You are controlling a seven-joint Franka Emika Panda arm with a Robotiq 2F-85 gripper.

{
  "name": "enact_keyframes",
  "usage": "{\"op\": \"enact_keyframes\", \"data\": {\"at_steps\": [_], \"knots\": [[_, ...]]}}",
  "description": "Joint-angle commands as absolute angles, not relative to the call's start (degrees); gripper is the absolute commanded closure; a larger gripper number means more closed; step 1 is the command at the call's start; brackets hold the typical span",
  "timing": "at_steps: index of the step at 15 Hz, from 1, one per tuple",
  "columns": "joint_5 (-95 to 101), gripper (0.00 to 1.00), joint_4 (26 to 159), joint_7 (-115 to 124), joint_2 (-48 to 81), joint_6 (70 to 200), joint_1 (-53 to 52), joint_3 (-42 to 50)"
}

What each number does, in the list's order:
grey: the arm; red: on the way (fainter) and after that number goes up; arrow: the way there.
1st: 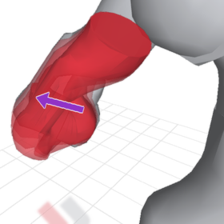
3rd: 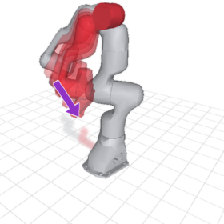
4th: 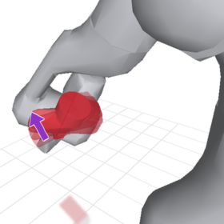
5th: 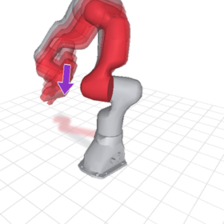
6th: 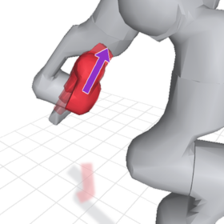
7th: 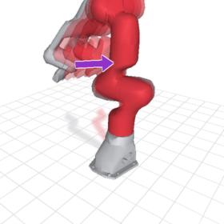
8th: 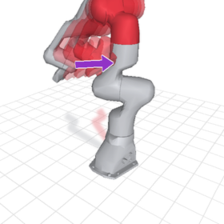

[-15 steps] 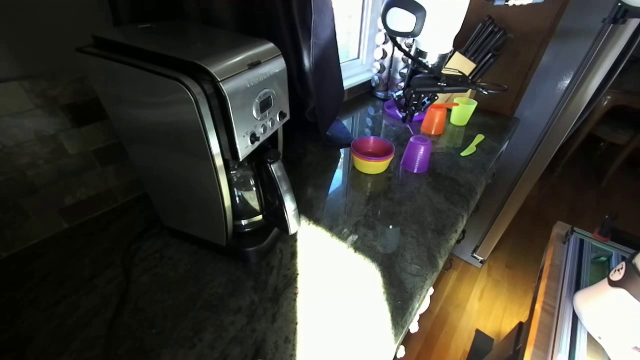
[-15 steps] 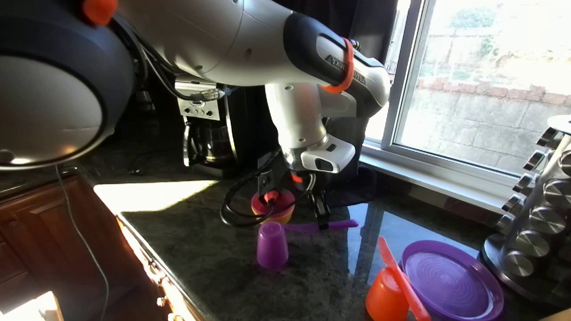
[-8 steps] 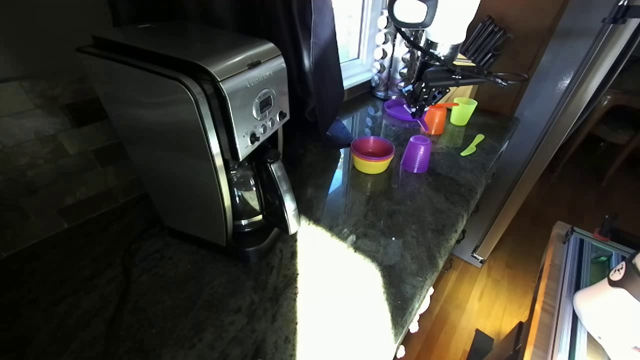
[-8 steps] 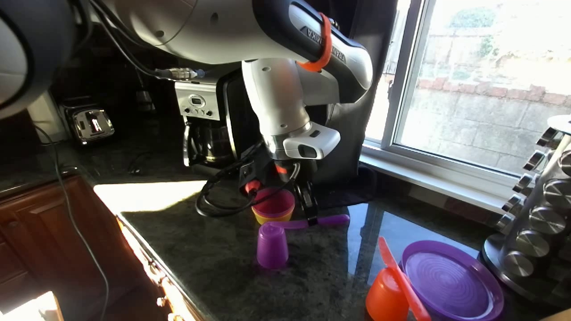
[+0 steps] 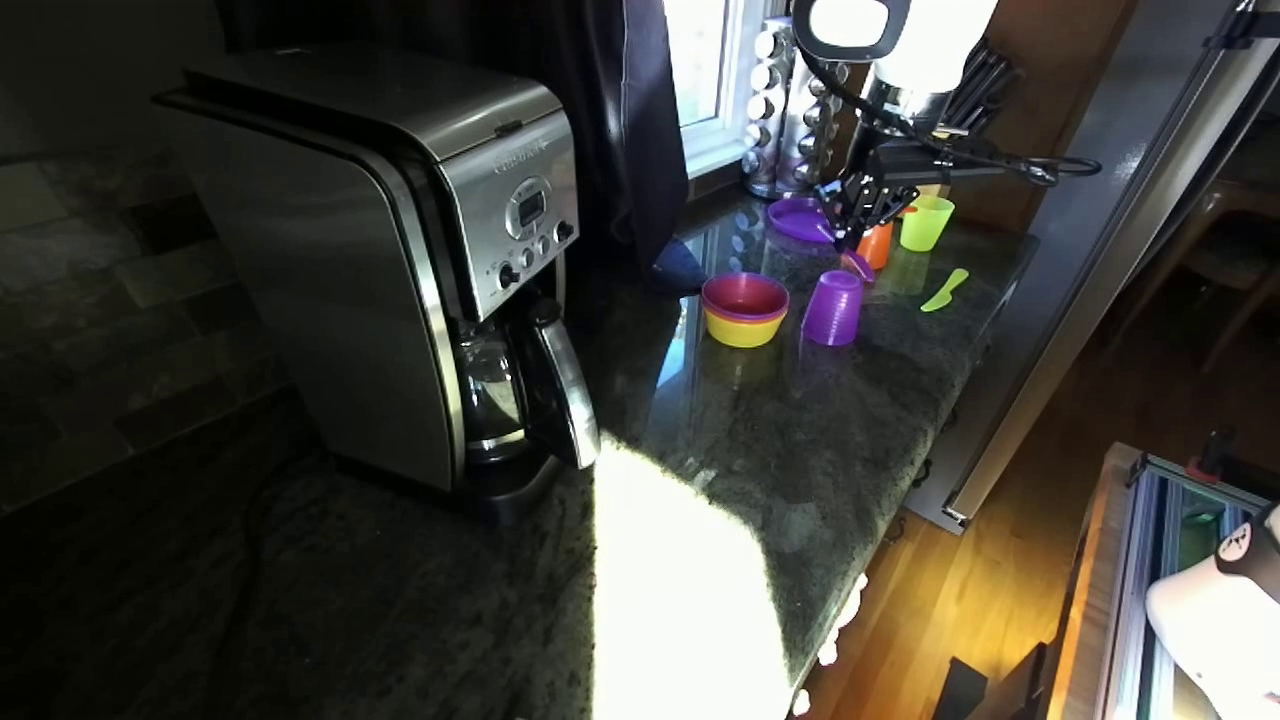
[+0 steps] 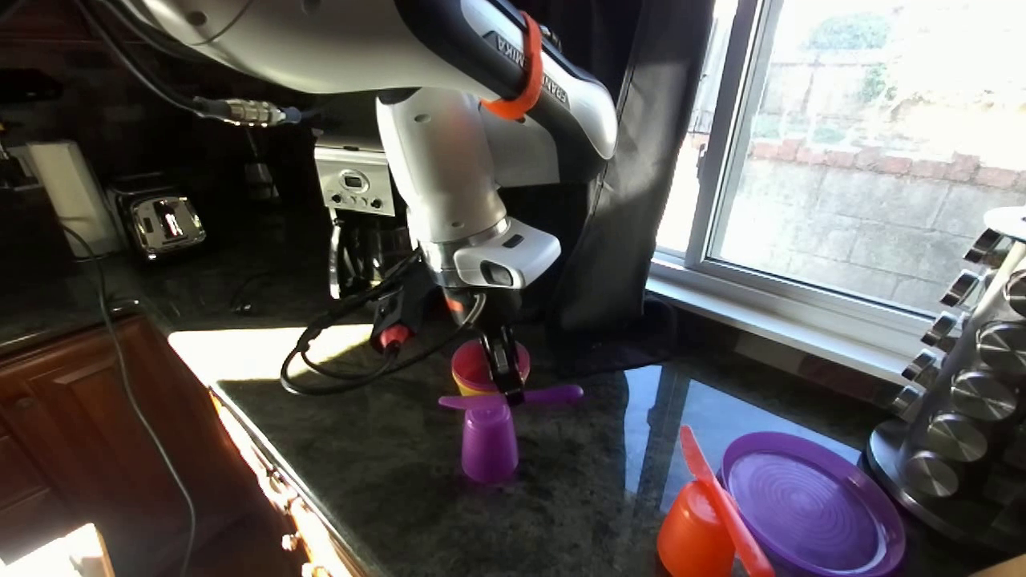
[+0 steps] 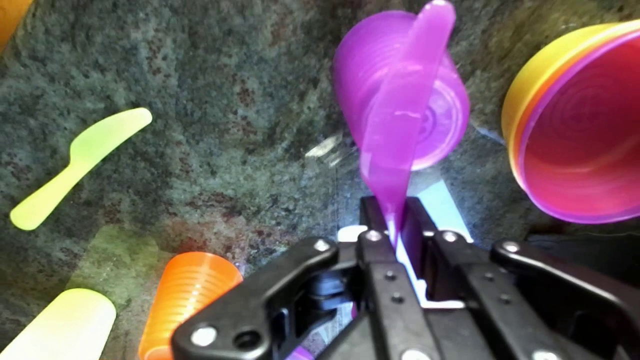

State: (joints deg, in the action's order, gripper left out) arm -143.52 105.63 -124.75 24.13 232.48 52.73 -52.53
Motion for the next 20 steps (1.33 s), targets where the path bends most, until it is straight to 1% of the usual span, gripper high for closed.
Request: {"op": "enact_keyframes", "data": {"at_steps": [1,5,9,14,20], "knots": [[-144.8,0.96,111.8,-121.0,21.0,228.0,59.4,-58.5],[-144.8,0.96,115.0,-118.2,20.5,224.6,65.5,-64.7],[-144.8,0.96,116.8,-117.7,20.0,223.4,69.3,-68.2],[-144.6,0.96,117.2,-118.2,19.9,223.3,70.5,-69.5],[-144.8,0.96,116.8,-118.4,19.9,223.6,68.4,-67.9]]}}
